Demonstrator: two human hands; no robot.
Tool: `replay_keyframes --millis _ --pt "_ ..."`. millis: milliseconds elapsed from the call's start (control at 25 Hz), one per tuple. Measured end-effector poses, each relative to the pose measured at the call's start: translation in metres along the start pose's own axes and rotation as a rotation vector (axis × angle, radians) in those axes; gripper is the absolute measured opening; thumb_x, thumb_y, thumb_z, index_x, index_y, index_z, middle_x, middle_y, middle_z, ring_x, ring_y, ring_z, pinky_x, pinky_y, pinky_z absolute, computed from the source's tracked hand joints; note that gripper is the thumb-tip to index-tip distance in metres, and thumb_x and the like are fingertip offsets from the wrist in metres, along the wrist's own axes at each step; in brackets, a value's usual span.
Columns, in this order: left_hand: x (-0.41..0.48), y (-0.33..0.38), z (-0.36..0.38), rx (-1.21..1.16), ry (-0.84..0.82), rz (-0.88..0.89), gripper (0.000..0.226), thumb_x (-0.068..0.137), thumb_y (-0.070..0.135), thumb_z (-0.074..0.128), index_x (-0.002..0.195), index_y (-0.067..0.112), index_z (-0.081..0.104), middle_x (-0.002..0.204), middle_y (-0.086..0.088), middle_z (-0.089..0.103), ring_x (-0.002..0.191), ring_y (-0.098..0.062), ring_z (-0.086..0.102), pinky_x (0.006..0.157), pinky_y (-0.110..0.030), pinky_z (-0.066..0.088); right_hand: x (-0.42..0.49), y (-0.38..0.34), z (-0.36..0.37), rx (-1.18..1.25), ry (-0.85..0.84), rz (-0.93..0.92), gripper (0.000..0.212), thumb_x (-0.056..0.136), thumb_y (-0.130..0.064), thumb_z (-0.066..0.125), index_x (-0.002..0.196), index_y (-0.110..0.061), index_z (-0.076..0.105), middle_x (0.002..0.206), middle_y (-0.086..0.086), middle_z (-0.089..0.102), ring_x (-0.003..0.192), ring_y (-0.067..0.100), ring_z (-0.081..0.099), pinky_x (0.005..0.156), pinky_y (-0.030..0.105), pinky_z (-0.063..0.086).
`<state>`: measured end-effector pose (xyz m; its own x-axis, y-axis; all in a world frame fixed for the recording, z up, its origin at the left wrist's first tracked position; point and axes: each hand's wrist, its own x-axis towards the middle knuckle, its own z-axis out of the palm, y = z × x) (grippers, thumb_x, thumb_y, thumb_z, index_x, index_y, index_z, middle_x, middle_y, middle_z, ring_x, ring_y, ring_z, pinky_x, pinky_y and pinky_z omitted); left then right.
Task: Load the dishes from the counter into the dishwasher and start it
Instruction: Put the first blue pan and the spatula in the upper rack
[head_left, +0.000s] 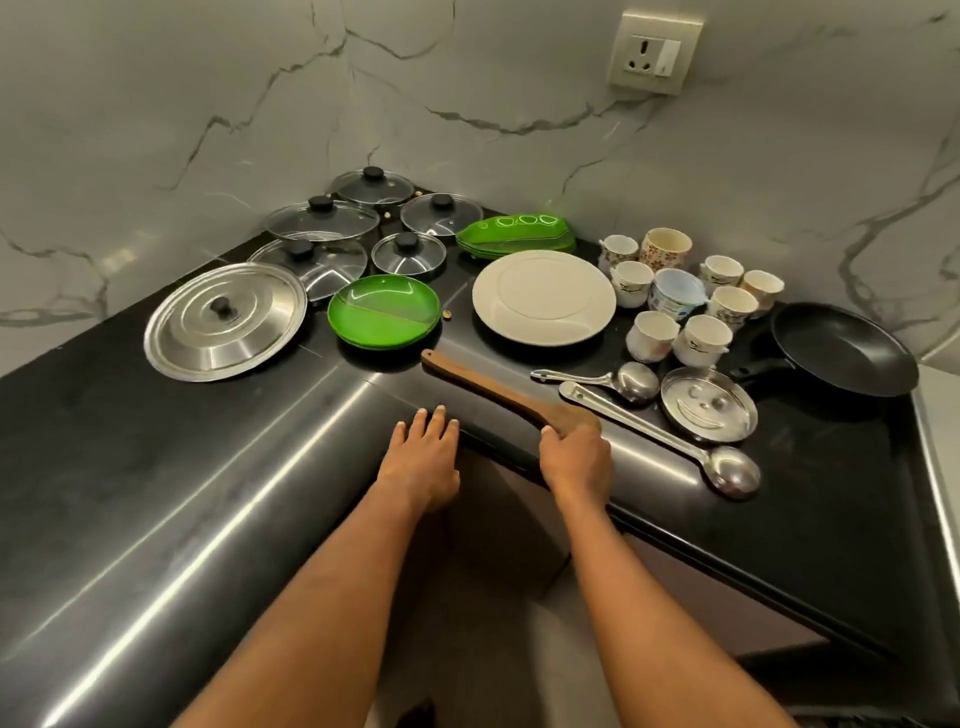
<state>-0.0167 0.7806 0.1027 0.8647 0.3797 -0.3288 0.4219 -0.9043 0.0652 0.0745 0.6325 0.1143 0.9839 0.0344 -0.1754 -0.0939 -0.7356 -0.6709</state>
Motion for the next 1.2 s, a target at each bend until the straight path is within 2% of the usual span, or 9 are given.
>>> replay_keyframes --millis 200,360,480,600,720,880,1040,1120,1200 --pt "0.046 -0.051 -0.022 0.127 -0.089 0.088 0.075 0.099 0.033 0.047 0.157 0.009 0.005 0.165 -0.01 -0.006 0.152 -0.028 0.001 0.121 -0.047 0.008 0.048 -0.024 0.075 0.293 -0.025 0.268 0.073 0.056 -0.076 0.043 0.078 -0.011 0.069 0.066 0.005 0.07 0.06 0.028 0.069 0.061 0.046 0.06" --pt "0.065 -0.059 -0.032 0.094 -0.249 0.138 0.078 0.095 0.037 0.051 0.156 0.007 0.014 0.165 -0.01 0.002 0.148 -0.031 0.021 0.117 -0.045 0.028 0.047 -0.07 0.081 0.453 -0.012 0.469 0.056 0.082 -0.059 0.059 0.072 -0.005 0.066 0.05 0.009 0.065 0.042 0.022 0.065 0.051 0.038 0.059" --pt "0.075 -0.063 -0.036 0.114 -0.263 0.177 0.074 0.092 0.039 0.051 0.154 0.008 0.025 0.164 -0.01 0.008 0.142 -0.032 0.035 0.112 -0.045 0.036 0.068 -0.064 0.114 0.535 -0.118 0.603 0.065 0.082 -0.063 0.053 0.078 0.0 0.067 0.056 0.012 0.068 0.047 0.025 0.067 0.051 0.036 0.058" --pt "0.08 -0.069 -0.04 0.108 -0.274 0.187 0.071 0.091 0.038 0.05 0.153 0.01 0.03 0.164 -0.009 0.015 0.138 -0.031 0.04 0.11 -0.043 0.038 0.087 -0.056 0.134 0.595 -0.149 0.699 0.052 0.083 -0.05 0.053 0.087 0.001 0.066 0.066 0.014 0.07 0.05 0.025 0.067 0.046 0.028 0.05" --pt "0.083 -0.074 -0.041 0.068 -0.278 0.169 0.076 0.09 0.037 0.049 0.156 0.01 0.022 0.157 -0.011 0.032 0.136 -0.03 0.042 0.108 -0.041 0.037 0.088 -0.063 0.135 0.645 -0.125 0.725 0.038 0.082 -0.036 0.052 0.085 0.0 0.063 0.071 0.015 0.069 0.054 0.026 0.067 0.044 0.027 0.048" --pt "0.079 -0.081 -0.042 0.072 -0.279 0.199 0.075 0.092 0.032 0.046 0.156 0.009 0.017 0.153 -0.014 0.037 0.136 -0.032 0.042 0.11 -0.042 0.037 0.079 -0.064 0.131 0.692 -0.098 0.728 0.038 0.084 -0.035 0.051 0.09 0.0 0.062 0.074 0.015 0.067 0.059 0.027 0.067 0.045 0.03 0.049" --pt "0.075 -0.091 -0.037 0.062 -0.246 0.256 0.062 0.087 0.028 0.047 0.147 0.013 0.04 0.139 -0.013 0.052 0.126 -0.032 0.051 0.104 -0.043 0.044 0.063 -0.066 0.103 0.73 0.05 0.738 0.029 0.085 -0.025 0.058 0.078 0.003 0.059 0.065 0.017 0.066 0.055 0.028 0.067 0.049 0.036 0.055" --pt "0.075 -0.092 -0.037 0.066 -0.262 0.257 0.07 0.087 0.027 0.049 0.153 0.012 0.03 0.149 -0.014 0.042 0.134 -0.031 0.045 0.108 -0.042 0.041 0.056 -0.061 0.088 0.696 0.103 0.731 0.026 0.084 -0.02 0.06 0.072 0.001 0.054 0.061 0.017 0.065 0.052 0.028 0.066 0.055 0.04 0.059" --pt "0.075 -0.09 -0.037 0.108 -0.291 0.28 0.076 0.09 0.028 0.047 0.157 0.011 0.016 0.162 -0.011 0.019 0.143 -0.029 0.033 0.115 -0.04 0.032 0.046 -0.054 0.076 0.68 0.132 0.712 0.022 0.084 -0.021 0.062 0.077 -0.002 0.052 0.062 0.016 0.065 0.05 0.028 0.066 0.059 0.042 0.06"
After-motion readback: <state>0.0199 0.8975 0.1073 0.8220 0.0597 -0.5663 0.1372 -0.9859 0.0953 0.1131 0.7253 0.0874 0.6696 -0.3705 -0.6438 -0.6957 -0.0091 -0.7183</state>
